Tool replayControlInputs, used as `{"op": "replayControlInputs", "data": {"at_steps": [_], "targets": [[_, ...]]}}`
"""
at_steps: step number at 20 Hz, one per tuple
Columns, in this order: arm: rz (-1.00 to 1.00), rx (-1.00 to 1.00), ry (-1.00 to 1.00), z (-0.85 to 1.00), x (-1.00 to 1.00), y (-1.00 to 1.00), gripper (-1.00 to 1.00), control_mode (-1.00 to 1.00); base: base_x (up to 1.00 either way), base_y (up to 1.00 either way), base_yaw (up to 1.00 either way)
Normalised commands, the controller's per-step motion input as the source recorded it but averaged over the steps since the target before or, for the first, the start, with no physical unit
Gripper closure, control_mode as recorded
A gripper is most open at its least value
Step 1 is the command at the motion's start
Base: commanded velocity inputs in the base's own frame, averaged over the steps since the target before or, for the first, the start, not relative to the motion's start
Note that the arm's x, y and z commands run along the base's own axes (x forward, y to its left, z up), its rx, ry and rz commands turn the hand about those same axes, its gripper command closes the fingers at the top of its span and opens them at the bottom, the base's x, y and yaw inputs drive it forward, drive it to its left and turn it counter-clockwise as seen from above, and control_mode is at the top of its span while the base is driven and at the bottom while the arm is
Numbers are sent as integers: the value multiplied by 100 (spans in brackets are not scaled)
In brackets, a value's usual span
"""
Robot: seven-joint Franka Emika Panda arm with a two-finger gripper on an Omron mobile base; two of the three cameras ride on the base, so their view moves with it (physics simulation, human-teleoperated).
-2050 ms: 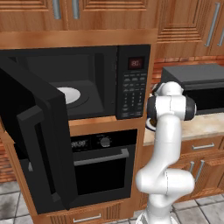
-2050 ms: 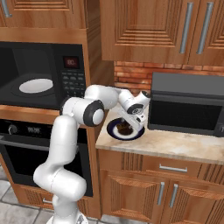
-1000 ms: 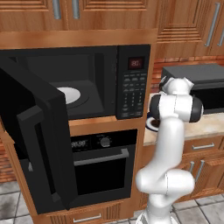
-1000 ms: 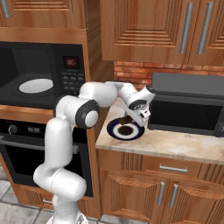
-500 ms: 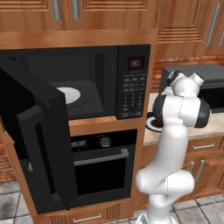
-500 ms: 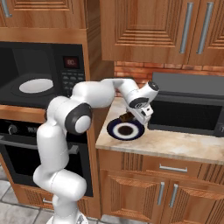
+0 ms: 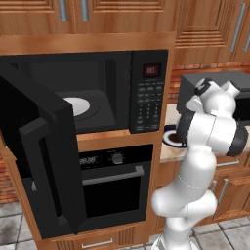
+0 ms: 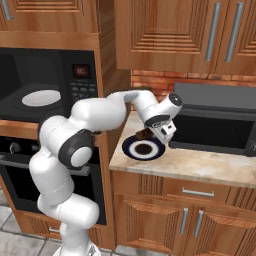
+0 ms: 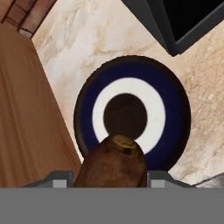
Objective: Pick the sweet potato from the counter and place it in the microwave. Then turn on the microwave.
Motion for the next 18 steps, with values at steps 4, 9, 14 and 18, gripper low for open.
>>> {"op": "replayControlInputs", "data": {"at_steps": [4, 9, 14, 18], "targets": [[-3, -3, -10, 26, -55, -2, 100, -100, 0, 0, 0], [-2, -2, -12, 26, -61, 0, 100, -100, 0, 0, 0], [-2, -2, -14, 27, -65, 0, 100, -100, 0, 0, 0], [-1, -1, -15, 29, -65, 0, 100, -100, 0, 0, 0]]}}
